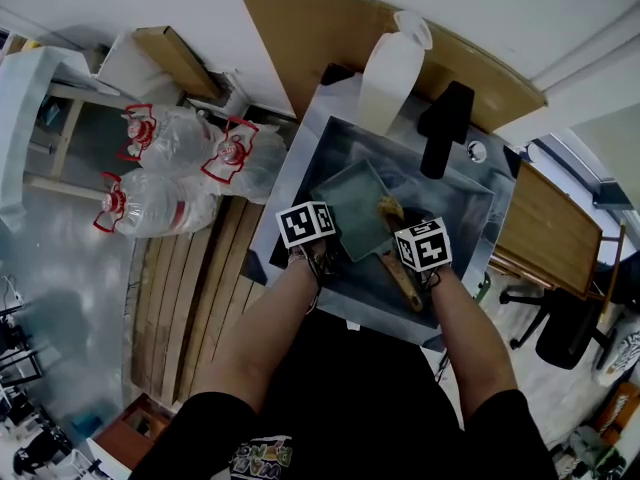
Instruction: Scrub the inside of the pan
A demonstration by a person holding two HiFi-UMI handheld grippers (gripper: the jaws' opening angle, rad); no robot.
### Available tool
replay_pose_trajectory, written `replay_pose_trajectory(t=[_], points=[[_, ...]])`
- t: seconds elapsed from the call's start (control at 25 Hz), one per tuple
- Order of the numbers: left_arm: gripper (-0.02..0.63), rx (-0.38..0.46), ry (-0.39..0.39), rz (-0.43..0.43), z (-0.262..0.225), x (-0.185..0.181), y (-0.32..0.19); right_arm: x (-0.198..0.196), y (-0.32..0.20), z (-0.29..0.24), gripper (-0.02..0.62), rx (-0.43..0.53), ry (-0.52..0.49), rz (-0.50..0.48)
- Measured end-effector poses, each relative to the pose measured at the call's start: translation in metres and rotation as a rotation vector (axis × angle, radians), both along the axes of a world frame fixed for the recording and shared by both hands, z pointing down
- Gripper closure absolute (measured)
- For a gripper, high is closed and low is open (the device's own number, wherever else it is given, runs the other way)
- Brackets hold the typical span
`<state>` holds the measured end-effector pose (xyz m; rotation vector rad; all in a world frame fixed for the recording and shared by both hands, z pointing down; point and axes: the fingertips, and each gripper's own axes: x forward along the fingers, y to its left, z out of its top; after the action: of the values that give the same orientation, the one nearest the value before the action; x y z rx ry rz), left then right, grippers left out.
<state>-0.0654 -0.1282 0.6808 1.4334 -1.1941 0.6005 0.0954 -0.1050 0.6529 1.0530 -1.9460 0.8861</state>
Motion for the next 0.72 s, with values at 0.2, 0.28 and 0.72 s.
replay_pose_trajectory(t=[0.2, 0.28, 0.72], points=[[0.52, -0.001, 0.004, -0.001, 0.0, 0.001, 0.0, 0.0, -0.001, 0.001, 0.494, -0.015, 0.009, -0.007], [0.52, 0.0, 0.002, -0.001, 0.001, 0.001, 0.0, -0.001, -0.001, 0.0, 0.494, -0.017, 0.004, -0.025], [0.52, -0.01, -0.006, 0.0, 0.001, 0.0, 0.001, -0.022, 0.021, -0.015, 0.494, 0.174, 0.187, -0.695]])
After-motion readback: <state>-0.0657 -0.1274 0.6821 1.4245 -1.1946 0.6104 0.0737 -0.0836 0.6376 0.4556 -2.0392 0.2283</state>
